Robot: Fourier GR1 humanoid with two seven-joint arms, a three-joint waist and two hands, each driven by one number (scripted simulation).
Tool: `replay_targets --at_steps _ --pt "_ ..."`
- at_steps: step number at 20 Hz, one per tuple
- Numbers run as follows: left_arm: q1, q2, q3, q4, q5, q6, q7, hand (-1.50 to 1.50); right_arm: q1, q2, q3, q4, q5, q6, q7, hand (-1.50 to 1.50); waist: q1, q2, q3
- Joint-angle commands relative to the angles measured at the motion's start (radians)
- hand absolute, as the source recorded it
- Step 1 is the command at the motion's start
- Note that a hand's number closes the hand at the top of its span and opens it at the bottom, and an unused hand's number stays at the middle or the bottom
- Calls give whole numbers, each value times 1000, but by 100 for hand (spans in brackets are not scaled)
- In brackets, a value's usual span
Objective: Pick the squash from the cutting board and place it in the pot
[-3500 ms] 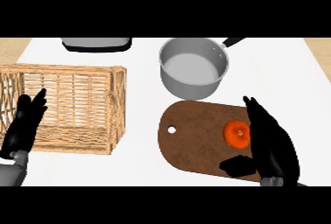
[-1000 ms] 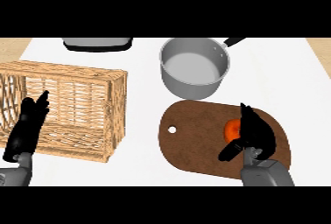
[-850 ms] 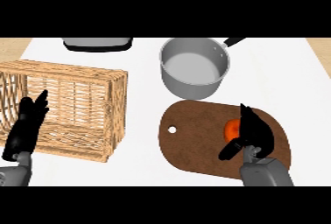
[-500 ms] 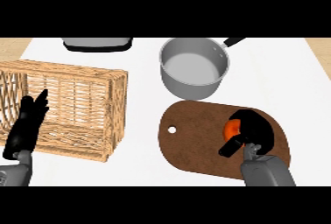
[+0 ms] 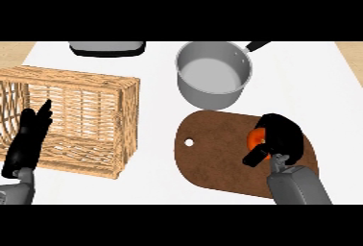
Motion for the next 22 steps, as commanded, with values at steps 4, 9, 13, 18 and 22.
replay_targets --at_steps 4,9,13,18,22 --pt "-22 -14 -21 -3 3 -13 -7 0 -136 -273 -36 88 -182 162 -496 150 63 38 9" --pt "-39 -17 -27 -10 9 -21 -11 0 -218 -445 -93 143 -249 192 -775 150 81 50 12" --pt "-45 -14 -29 -20 8 -23 2 0 -290 -550 -215 215 -339 139 -1004 150 80 47 17" --pt "-48 -30 -39 -13 0 -14 -5 0 -373 -618 -367 324 -495 110 -1289 150 71 45 15" --pt "-68 -18 -41 -11 0 -28 16 0 -478 -639 -503 455 -669 187 -1432 150 81 43 13"
